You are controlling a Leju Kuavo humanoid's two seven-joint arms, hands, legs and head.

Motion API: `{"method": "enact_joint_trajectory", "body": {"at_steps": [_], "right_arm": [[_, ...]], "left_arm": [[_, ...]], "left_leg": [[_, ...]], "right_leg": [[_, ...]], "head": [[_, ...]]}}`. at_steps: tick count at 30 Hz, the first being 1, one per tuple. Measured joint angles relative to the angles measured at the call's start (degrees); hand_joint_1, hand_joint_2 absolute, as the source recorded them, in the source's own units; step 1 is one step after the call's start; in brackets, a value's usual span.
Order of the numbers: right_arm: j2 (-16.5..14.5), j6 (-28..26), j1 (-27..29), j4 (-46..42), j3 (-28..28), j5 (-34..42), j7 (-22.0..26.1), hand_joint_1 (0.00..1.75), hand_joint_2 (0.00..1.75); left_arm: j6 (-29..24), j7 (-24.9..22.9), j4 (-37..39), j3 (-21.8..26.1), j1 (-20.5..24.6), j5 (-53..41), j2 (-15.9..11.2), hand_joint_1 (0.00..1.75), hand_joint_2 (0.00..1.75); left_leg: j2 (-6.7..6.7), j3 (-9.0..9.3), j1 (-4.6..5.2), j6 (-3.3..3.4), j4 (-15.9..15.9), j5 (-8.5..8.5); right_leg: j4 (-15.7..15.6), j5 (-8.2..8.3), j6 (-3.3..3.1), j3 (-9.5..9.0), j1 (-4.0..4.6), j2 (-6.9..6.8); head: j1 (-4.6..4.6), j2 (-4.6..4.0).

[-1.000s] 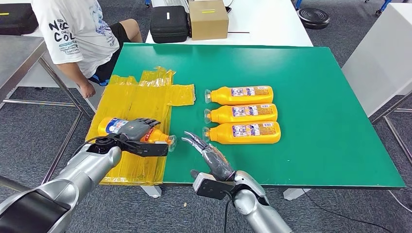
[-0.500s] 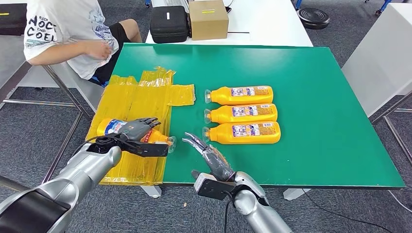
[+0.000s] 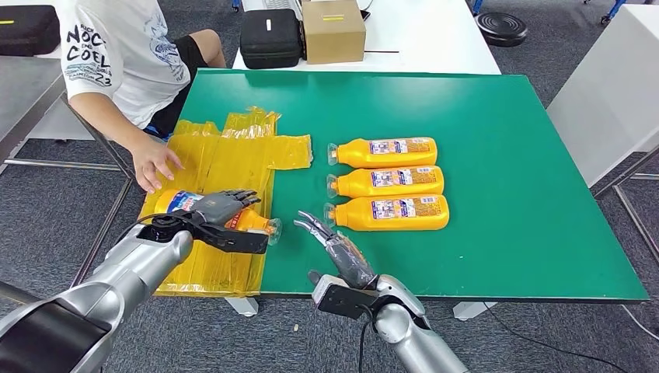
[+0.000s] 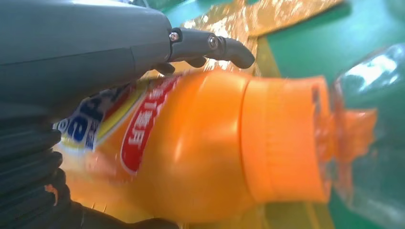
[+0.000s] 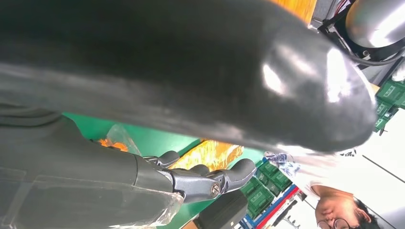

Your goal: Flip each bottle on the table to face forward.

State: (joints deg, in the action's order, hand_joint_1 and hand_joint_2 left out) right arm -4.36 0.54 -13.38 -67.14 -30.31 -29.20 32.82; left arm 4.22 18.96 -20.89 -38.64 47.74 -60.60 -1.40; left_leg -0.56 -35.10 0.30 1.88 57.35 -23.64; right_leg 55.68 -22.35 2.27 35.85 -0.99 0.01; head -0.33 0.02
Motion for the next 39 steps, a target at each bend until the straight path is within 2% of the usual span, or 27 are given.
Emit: {"method": "enact_joint_trajectory", "body": {"at_steps": [7,18,25,28,30,34,39], "right_arm": [[0.1,-0.58,0.02,0.28,0.53,0.39,-0.02,0.0,0.0],[0.1,-0.8,-0.6,1.97,0.8,0.87,0.21,0.0,0.0],[0.01,-1.09,-1.31,2.91,0.8,1.57,0.42,0.0,0.0],[0.01,-1.11,-1.34,2.94,0.8,1.6,0.42,0.0,0.0],[0.02,-1.2,-1.36,3.08,0.88,1.64,0.44,0.0,0.0],[0.12,-1.52,-1.32,3.38,1.31,1.74,0.93,0.0,0.0],[0.46,-2.72,-0.79,2.75,1.94,0.46,0.69,0.0,0.0]], "left_arm": [[0.92,5.02,-3.46,-1.48,0.94,0.94,-1.63,0.0,1.75],[-1.18,5.84,-10.0,-3.03,-0.66,3.55,-4.8,0.0,1.75],[5.52,9.1,-14.4,-5.3,-0.85,6.14,-8.47,0.0,1.75],[6.16,9.35,-14.87,-5.53,-0.84,6.47,-8.88,0.0,1.75],[7.89,9.9,-16.97,-6.34,-0.69,7.57,-10.84,0.0,1.75],[13.24,11.96,-24.7,-9.02,-0.3,13.2,-17.86,0.0,1.75],[13.87,14.22,-30.37,-9.53,-0.66,20.09,-21.33,0.0,1.75]], "left_leg": [[0.0,-0.04,0.0,0.0,0.0,0.0],[-0.01,-0.08,0.0,0.0,-0.01,0.0],[0.03,-0.08,-0.01,-0.01,-0.01,0.01],[0.04,-0.07,-0.01,-0.01,-0.01,0.01],[0.05,-0.07,-0.02,-0.02,-0.01,0.01],[0.08,-0.08,-0.05,-0.03,-0.01,0.02],[-0.01,-0.09,-0.03,-0.03,-0.01,0.02]], "right_leg": [[0.0,0.0,0.0,0.03,0.0,0.01],[0.0,0.0,0.0,0.04,0.0,0.0],[0.02,0.0,0.0,0.06,0.01,0.01],[0.02,0.0,0.0,0.06,0.01,0.01],[0.02,0.0,0.0,0.08,0.01,0.02],[0.04,-0.01,-0.01,0.13,0.03,0.04],[0.02,-0.01,-0.01,0.13,0.02,0.0]], "head": [[0.0,0.0],[0.0,0.0],[0.01,0.0],[0.0,0.0],[-0.01,0.0],[0.01,0.0],[0.01,0.0]]}}
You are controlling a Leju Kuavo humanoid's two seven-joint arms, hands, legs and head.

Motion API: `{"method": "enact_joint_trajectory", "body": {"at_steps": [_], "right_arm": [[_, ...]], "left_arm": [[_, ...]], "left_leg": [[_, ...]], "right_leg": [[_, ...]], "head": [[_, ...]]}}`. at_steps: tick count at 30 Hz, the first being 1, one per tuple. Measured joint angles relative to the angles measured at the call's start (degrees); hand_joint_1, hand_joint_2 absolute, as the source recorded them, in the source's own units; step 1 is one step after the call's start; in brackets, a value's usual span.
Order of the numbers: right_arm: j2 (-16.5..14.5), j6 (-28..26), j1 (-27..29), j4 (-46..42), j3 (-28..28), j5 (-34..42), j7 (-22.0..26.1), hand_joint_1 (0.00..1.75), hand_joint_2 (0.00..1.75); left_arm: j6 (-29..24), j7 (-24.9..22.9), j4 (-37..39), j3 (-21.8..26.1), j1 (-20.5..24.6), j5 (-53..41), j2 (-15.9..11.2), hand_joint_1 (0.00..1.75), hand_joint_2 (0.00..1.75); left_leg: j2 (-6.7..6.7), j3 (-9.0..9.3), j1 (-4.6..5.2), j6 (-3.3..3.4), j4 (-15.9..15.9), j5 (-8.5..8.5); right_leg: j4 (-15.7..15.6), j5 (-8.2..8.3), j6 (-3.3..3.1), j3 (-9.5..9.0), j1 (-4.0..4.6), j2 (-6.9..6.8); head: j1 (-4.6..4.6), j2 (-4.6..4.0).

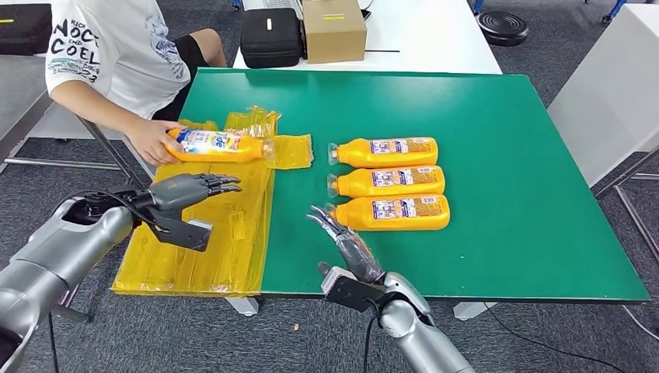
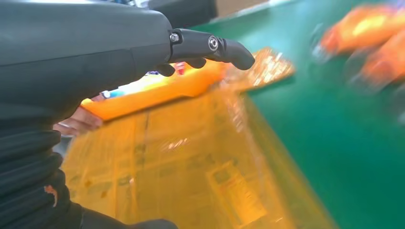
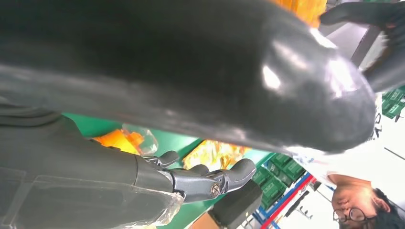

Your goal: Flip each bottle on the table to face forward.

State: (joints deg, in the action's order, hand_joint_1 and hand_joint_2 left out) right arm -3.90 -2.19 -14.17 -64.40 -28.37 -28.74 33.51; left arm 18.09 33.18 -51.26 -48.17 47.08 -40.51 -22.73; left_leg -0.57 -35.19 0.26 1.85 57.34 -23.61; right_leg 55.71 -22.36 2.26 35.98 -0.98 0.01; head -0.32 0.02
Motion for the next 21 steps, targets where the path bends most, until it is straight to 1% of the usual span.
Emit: {"method": "enact_joint_trajectory", "body": {"at_steps": [1,3,5,6,8,11,13,15,18,21], "right_arm": [[0.12,-0.6,0.27,-0.52,0.32,-0.84,-0.41,0.0,0.0],[0.54,-2.1,1.03,-2.21,1.13,-3.28,-2.03,0.0,0.87],[1.27,-3.27,2.0,-4.61,2.2,-6.67,-4.46,0.0,1.75],[1.76,-3.48,2.37,-5.82,2.8,-8.45,-5.72,0.0,1.75],[2.85,-3.17,2.59,-7.62,4.07,-11.44,-7.81,0.0,1.75],[4.56,-1.52,1.29,-8.14,6.42,-15.37,-9.71,0.0,1.75],[5.92,-0.52,-0.79,-7.02,8.26,-18.26,-10.52,0.0,1.75],[7.42,-0.18,-3.15,-5.02,9.87,-20.29,-10.95,0.0,1.75],[9.62,-0.2,-5.68,-1.87,11.48,-21.62,-10.91,0.0,1.75],[12.22,0.19,-7.14,0.8,12.28,-22.57,-10.92,0.0,1.75]], "left_arm": [[-1.3,0.3,-1.01,0.36,-0.46,1.39,-0.18,0.0,1.75],[-6.44,0.02,-2.66,2.07,-2.12,3.57,0.59,0.0,1.75],[-12.93,-0.92,-3.82,5.2,-4.74,5.47,3.0,0.0,1.75],[-15.56,-1.27,-4.31,7.02,-6.26,6.57,4.61,0.0,1.75],[-18.97,-1.49,-5.36,10.45,-9.41,9.23,7.96,0.0,1.75],[-21.47,-1.51,-7.62,15.15,-14.55,14.36,12.99,0.0,1.75],[-22.69,-1.61,-9.57,18.36,-18.33,17.95,16.23,0.0,1.75],[-24.06,-1.65,-11.06,20.92,-21.45,20.33,18.9,0.0,1.75],[-25.9,-1.39,-12.22,23.71,-24.52,21.91,21.66,0.0,1.75],[-27.0,-1.01,-12.5,25.69,-26.43,23.46,23.3,0.0,1.75]], "left_leg": [[-0.02,0.0,0.01,0.0,0.0,0.0],[-0.01,0.01,0.05,0.0,0.01,0.0],[-0.03,-0.01,0.1,0.01,0.01,-0.01],[-0.04,-0.02,0.13,0.02,0.01,-0.01],[-0.03,-0.04,0.19,0.04,0.01,-0.03],[0.05,-0.05,0.27,0.08,0.01,-0.07],[0.07,-0.04,0.32,0.1,0.02,-0.08],[0.05,-0.04,0.32,0.12,0.03,-0.07],[0.0,-0.06,0.3,0.13,0.03,-0.06],[0.01,-0.06,0.28,0.13,0.03,-0.06]], "right_leg": [[-0.01,0.0,0.0,0.0,-0.01,-0.01],[-0.02,0.0,0.0,0.01,-0.04,-0.01],[-0.04,0.0,0.01,0.0,-0.09,-0.02],[-0.04,0.0,0.01,0.0,-0.13,-0.02],[-0.05,0.01,0.02,0.0,-0.2,-0.01],[-0.06,0.04,0.06,0.01,-0.28,0.04],[-0.07,0.04,0.08,0.04,-0.31,0.05],[-0.08,0.04,0.08,0.04,-0.31,0.04],[-0.08,0.05,0.09,0.03,-0.27,0.01],[-0.07,0.05,0.09,0.03,-0.23,0.02]], "head": [[0.0,0.0],[-0.01,0.0],[0.0,0.0],[0.0,0.0],[0.01,0.0],[-0.01,0.0],[-0.01,0.0],[0.0,0.0],[-0.01,0.0],[-0.04,0.0]]}}
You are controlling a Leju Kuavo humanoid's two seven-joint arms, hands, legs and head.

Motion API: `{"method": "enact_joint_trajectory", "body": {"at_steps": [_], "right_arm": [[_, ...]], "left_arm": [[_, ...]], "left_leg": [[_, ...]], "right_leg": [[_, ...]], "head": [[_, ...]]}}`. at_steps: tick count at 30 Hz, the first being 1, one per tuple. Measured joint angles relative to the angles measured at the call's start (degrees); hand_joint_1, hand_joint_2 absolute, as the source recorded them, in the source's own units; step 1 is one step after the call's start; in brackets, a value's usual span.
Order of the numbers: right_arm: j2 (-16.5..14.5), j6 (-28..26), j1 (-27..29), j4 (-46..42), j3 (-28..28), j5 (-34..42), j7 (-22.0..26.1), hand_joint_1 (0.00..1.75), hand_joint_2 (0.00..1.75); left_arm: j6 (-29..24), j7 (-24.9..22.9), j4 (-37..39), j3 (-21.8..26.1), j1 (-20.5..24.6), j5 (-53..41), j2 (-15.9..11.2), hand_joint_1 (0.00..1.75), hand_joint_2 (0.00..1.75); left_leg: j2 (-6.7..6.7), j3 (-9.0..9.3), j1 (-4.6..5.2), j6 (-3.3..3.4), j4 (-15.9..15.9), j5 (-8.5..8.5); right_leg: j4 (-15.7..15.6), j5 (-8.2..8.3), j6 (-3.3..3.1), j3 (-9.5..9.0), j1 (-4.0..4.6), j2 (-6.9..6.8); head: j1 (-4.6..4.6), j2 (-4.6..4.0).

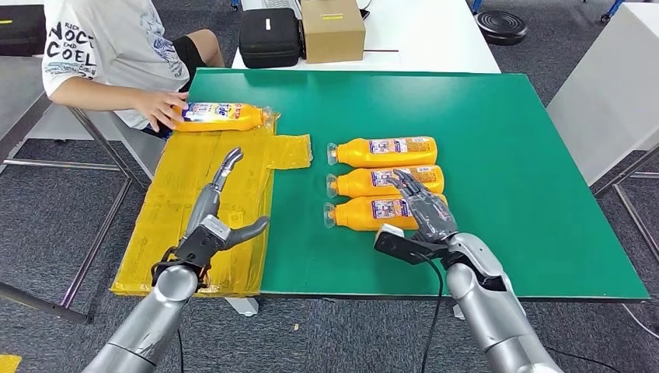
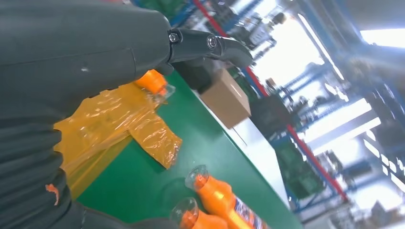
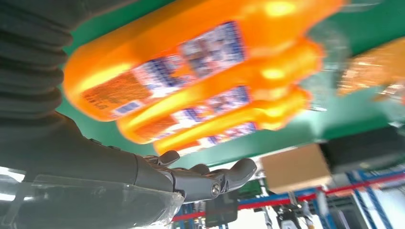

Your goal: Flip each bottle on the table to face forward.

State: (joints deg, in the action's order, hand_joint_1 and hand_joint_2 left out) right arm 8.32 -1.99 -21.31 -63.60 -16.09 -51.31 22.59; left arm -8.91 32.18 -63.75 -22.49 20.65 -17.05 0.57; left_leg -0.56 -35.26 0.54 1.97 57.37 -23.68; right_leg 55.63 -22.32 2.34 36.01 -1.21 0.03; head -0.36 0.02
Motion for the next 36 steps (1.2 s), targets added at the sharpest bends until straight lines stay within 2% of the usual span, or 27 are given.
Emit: {"method": "enact_joint_trajectory", "body": {"at_steps": [7,16,27,36], "right_arm": [[8.13,2.8,-0.66,2.85,0.97,0.17,0.33,0.0,1.75],[12.15,6.92,0.25,4.17,0.59,1.74,0.28,0.0,1.75],[12.63,6.77,-2.07,9.03,-1.7,2.02,1.05,0.0,1.75],[10.89,4.58,-5.96,11.69,-3.95,0.11,1.17,0.0,1.75]], "left_arm": [[-1.32,1.66,1.28,0.85,-1.69,0.74,2.03,0.0,1.75],[-1.24,1.61,3.33,0.7,-0.77,0.99,2.85,0.0,1.75],[-2.33,1.42,5.45,0.54,0.02,0.9,3.26,0.0,1.75],[-2.52,1.35,6.5,0.51,1.0,0.11,3.75,0.0,1.75]], "left_leg": [[-0.28,-0.1,-0.04,0.02,0.01,0.0],[-0.24,-0.07,-0.06,0.02,0.0,0.0],[-0.07,-0.07,-0.06,0.02,0.0,0.01],[-0.07,-0.07,-0.07,0.03,0.0,0.03]], "right_leg": [[0.0,-0.02,0.02,0.0,0.0,-0.16],[-0.01,-0.01,0.02,0.01,0.02,-0.11],[0.0,-0.01,0.02,0.0,0.02,-0.06],[0.01,-0.01,0.02,0.01,0.03,-0.07]], "head": [[0.01,0.0],[0.0,0.0],[0.01,0.0],[0.01,0.0]]}}
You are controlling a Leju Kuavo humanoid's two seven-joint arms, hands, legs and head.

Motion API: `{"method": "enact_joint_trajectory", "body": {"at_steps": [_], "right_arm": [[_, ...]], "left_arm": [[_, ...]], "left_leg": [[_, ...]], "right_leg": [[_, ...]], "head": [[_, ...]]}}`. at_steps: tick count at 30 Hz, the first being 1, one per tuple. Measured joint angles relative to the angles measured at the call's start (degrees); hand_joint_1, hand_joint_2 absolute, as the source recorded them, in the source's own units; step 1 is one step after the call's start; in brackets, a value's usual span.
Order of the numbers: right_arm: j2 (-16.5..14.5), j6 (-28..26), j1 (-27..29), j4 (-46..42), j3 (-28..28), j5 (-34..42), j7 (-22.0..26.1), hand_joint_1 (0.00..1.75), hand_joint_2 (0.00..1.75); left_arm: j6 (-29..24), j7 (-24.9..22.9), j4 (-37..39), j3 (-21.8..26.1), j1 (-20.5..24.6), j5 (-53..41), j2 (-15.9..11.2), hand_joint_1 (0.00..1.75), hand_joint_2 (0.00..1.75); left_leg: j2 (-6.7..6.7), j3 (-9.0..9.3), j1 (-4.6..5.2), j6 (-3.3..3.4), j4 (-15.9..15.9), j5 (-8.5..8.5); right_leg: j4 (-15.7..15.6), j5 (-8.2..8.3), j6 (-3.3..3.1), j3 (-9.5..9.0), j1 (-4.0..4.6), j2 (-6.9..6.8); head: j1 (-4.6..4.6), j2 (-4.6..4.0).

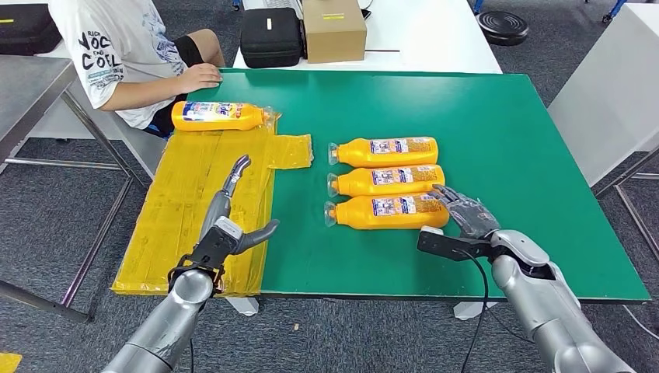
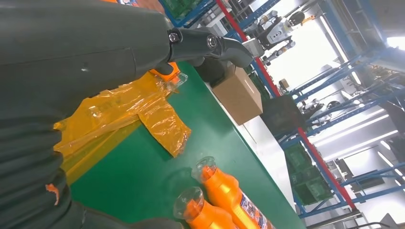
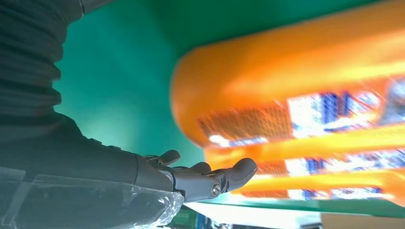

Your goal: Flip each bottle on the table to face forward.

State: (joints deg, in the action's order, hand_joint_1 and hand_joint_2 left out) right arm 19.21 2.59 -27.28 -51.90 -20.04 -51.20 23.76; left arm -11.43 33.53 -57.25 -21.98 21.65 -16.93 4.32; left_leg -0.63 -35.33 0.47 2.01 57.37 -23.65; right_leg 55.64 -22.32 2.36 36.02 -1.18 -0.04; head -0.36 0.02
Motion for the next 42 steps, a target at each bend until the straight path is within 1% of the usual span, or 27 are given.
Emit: {"method": "enact_joint_trajectory", "body": {"at_steps": [4,11,16,21,32,42], "right_arm": [[-0.68,-0.03,-0.92,0.43,-0.79,0.07,0.18,0.0,1.75],[-1.2,1.16,-1.16,-0.72,-1.87,2.56,1.62,0.0,1.75],[-0.88,2.31,0.1,-2.49,-2.15,3.47,1.04,0.0,1.75],[-1.26,2.63,0.39,-1.67,-2.55,2.71,0.45,0.0,1.75],[-4.77,2.01,-8.97,10.32,-5.05,1.81,1.57,0.0,1.75],[-6.72,2.11,-12.38,14.19,-6.05,3.45,3.47,0.0,1.75]], "left_arm": [[-0.04,-0.03,0.36,-0.22,0.36,-0.1,0.05,0.0,1.75],[0.57,-0.2,0.38,-0.47,0.25,-0.35,-0.01,0.0,1.75],[1.94,-0.67,0.44,-1.02,0.4,-0.56,-0.04,0.0,1.75],[2.23,-1.72,1.2,-1.4,1.03,-0.95,-0.02,0.0,1.75],[-0.41,-1.87,3.16,-1.39,1.59,0.06,0.03,0.0,1.75],[-0.77,-1.47,4.35,-1.39,1.77,0.31,0.02,0.0,1.75]], "left_leg": [[0.0,-0.01,0.0,0.0,0.0,0.0],[-0.01,-0.01,0.01,0.0,0.0,0.0],[-0.01,-0.01,0.01,0.0,0.0,0.0],[0.03,-0.01,0.0,0.0,0.0,0.0],[0.03,0.02,-0.01,0.01,0.0,0.06],[0.03,0.0,0.0,0.01,0.0,0.05]], "right_leg": [[0.01,0.0,0.0,0.0,0.0,0.0],[0.0,0.0,0.0,0.0,-0.01,0.0],[0.0,0.0,0.0,0.0,-0.01,0.0],[0.0,0.0,0.0,0.0,-0.01,0.01],[0.03,0.02,0.01,-0.01,0.0,0.01],[0.02,0.02,0.01,0.0,0.0,0.01]], "head": [[-0.01,0.0],[-0.01,0.0],[0.0,0.0],[0.0,0.0],[0.01,0.0],[0.01,0.0]]}}
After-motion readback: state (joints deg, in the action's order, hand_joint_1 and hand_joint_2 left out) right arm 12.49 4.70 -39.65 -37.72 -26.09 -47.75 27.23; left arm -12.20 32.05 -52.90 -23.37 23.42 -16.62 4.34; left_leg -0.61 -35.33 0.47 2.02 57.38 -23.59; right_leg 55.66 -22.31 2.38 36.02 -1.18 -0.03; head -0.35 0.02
